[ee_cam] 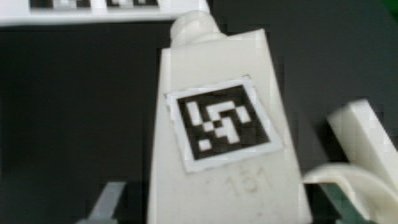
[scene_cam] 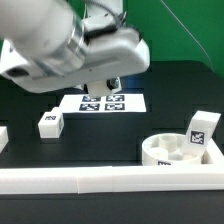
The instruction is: Assemble stool
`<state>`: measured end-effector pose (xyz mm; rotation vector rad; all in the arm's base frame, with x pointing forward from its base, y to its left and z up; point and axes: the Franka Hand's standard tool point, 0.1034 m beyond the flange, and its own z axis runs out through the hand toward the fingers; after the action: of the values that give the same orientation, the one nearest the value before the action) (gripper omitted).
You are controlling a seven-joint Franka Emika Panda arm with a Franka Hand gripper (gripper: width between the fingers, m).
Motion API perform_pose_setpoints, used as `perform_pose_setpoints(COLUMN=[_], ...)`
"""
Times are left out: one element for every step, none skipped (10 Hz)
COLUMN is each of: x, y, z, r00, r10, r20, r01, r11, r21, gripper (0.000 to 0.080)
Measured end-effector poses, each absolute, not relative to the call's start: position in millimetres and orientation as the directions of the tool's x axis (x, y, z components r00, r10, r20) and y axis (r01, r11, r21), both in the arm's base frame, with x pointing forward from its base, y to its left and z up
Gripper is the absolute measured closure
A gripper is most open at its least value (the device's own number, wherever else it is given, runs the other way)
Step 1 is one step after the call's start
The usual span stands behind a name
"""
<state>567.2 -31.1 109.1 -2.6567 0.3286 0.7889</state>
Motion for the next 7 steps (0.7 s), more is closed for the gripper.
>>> perform_pose_setpoints(x=[565.1,570.9,572.8,587.3,600.6,605.7,615.7], y=[-32.6,-34.7,-33.3,-26.3,-12.8,0.0,-1.1], z=[108.3,108.3,109.5,113.5,121.0,123.6,121.2], r00=[0.838,0.870,0.886,0.919,0.955,0.975,0.988], r10=[-0.145,-0.174,-0.189,-0.199,-0.163,-0.076,-0.120], r20=[-0.527,-0.462,-0.423,-0.340,-0.246,-0.207,-0.098], r01=[-0.320,-0.317,-0.313,-0.287,-0.215,-0.106,-0.133], r11=[-0.912,-0.915,-0.917,-0.929,-0.955,-0.985,-0.979], r21=[-0.258,-0.251,-0.247,-0.233,-0.203,-0.138,-0.151], gripper=[0.0475,0.0475,0.0475,0.0475,0.0475,0.0475,0.0475])
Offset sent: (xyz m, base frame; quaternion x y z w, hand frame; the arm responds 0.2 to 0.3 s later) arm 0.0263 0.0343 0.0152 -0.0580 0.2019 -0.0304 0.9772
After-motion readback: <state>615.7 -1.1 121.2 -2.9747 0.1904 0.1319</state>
